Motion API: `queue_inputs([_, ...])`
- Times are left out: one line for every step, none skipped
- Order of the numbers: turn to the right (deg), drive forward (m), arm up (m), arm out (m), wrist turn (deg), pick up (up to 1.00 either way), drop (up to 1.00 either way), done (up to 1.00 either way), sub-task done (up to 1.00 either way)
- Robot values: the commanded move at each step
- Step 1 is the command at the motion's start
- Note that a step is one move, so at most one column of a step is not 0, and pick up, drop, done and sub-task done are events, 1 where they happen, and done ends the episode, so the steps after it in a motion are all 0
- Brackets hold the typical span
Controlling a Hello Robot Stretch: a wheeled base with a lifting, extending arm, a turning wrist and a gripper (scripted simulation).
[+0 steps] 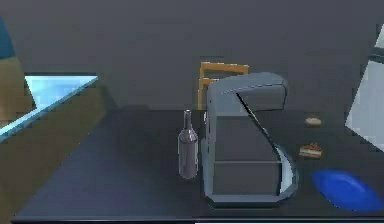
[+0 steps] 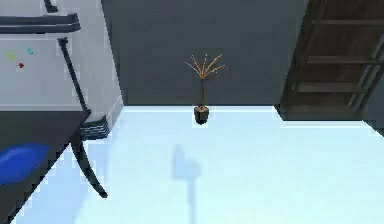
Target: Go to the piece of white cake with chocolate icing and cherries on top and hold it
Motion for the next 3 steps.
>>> queue_inputs([-45.0,0.00,0.00,0.00,0.0,0.00,0.00,0.00,0.00])
queue_inputs([-9.0,0.00,0.00,0.00,0.0,0.00,0.00,0.00,0.00])
queue_inputs([45.0,0.00,0.00,0.00,0.0,0.00,0.00,0.00,0.00])
